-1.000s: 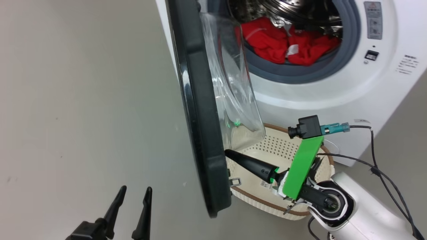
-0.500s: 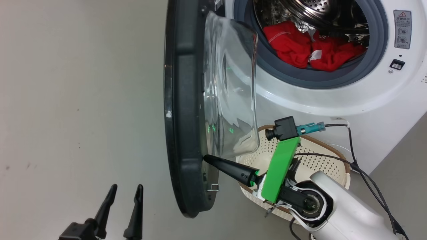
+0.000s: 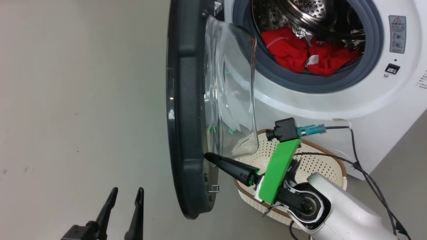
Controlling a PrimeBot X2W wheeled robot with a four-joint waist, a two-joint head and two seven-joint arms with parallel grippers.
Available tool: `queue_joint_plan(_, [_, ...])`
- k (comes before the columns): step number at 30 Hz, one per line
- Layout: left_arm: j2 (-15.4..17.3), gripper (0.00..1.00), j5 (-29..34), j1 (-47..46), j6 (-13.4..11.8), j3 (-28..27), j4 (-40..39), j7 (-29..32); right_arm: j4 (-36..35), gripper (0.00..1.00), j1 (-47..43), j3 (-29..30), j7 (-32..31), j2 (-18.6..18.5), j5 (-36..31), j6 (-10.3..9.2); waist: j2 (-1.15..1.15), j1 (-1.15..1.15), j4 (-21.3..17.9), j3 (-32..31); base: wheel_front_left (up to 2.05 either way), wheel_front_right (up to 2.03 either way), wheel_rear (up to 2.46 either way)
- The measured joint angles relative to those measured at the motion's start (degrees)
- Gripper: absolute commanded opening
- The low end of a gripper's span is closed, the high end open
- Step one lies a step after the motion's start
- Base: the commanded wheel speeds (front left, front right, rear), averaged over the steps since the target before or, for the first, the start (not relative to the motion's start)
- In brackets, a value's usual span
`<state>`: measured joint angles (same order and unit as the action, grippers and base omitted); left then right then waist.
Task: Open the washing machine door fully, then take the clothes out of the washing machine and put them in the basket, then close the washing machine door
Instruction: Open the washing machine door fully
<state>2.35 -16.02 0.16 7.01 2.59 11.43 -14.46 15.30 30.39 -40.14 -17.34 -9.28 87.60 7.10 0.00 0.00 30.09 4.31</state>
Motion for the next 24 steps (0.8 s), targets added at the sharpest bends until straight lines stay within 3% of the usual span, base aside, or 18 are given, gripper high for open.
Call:
queue_joint_plan(12, [0.0,1.0,2.0,0.0,0.1,0.1,2.6,0.0,3.6,1.0,-5.4,-1.7,13.2,-4.5,-4.0,0.0,0.0,0.0,-1.9,-2.2,0.0,0.0,0.0])
queue_joint_plan(24, [0.0,1.0,2.0,0.0,0.2,-1.5,2.7,0.0,12.6,1.0,-9.4,-6.0,27.5,-9.8,-10.6,0.01,0.0,0.0,-6.3,-2.9,0.0,0.0,0.0])
